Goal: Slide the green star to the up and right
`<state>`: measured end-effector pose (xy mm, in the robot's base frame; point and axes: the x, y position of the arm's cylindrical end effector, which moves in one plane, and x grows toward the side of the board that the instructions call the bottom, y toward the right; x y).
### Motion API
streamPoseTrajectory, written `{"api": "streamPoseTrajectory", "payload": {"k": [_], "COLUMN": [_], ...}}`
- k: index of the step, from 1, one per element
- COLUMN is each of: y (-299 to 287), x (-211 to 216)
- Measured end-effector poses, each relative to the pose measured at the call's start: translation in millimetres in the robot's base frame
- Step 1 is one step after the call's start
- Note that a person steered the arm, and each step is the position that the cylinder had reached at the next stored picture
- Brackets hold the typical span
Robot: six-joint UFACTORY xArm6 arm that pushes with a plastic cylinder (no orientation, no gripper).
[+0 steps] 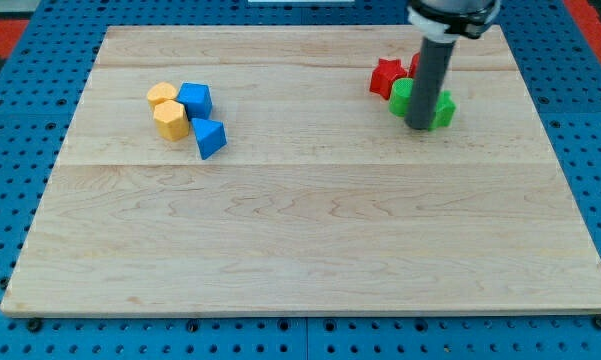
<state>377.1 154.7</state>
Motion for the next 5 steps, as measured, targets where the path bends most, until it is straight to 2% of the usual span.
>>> {"api": "streamPoseTrajectory", "payload": {"k": [1, 3, 4, 5], "y": [46.4, 56.6, 82.2, 108.5], "x": [-13.8, -19.7, -3.6, -21.7]}}
